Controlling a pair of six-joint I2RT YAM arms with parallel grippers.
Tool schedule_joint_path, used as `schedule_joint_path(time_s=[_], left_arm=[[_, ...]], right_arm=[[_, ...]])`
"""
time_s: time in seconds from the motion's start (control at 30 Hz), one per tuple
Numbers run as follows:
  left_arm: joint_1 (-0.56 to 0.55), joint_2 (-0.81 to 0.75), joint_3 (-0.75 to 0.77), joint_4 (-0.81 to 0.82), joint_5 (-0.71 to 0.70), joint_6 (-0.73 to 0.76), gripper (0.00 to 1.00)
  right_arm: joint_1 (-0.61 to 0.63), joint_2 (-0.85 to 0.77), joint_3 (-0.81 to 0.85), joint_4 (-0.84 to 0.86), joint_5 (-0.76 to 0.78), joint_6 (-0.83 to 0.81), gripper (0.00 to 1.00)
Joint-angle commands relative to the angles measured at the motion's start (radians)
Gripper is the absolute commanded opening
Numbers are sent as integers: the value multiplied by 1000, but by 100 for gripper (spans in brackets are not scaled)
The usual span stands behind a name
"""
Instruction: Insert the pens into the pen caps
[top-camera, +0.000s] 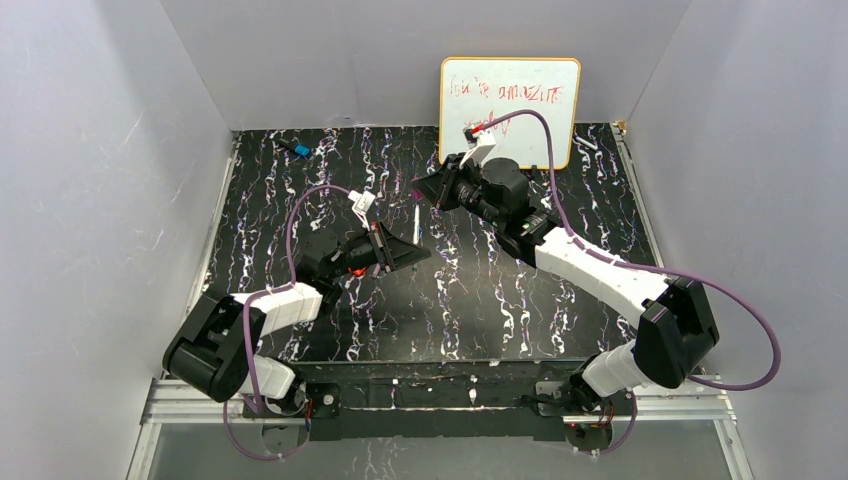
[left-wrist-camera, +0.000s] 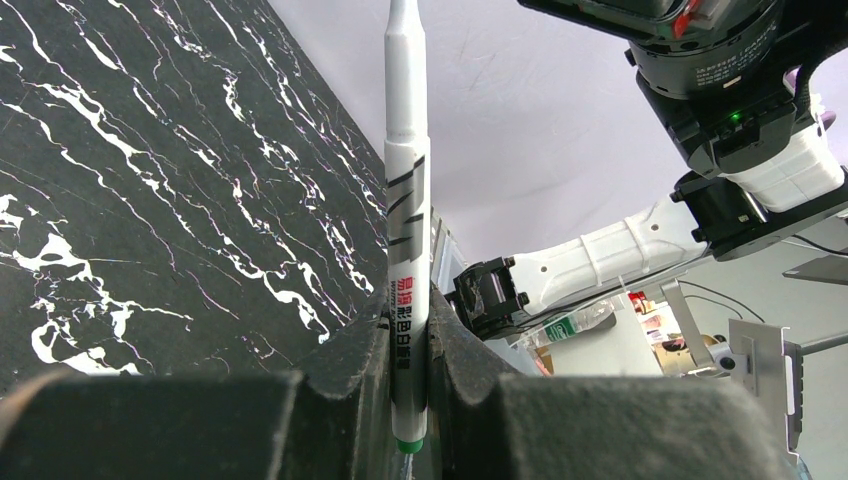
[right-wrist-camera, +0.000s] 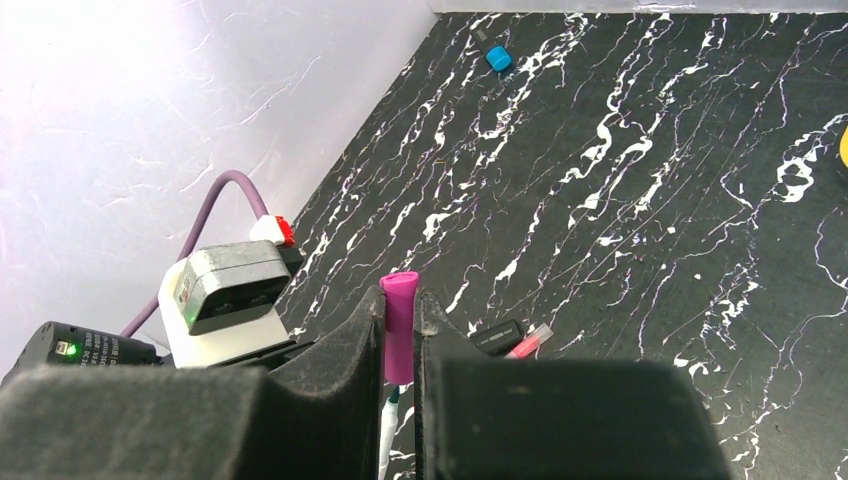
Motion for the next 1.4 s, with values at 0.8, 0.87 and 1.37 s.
schedule_joint_path(time_s=[0.8, 0.87, 1.37], left_arm=[[33, 4, 42, 33, 2, 35, 0], [55, 9, 46, 33, 8, 34, 0], [124, 148, 308, -3, 255, 159, 0]], right_arm=[[3, -90, -38, -51, -50, 39, 1], [3, -100, -40, -59, -51, 38, 1], [3, -105, -19, -149, -147, 27, 1]])
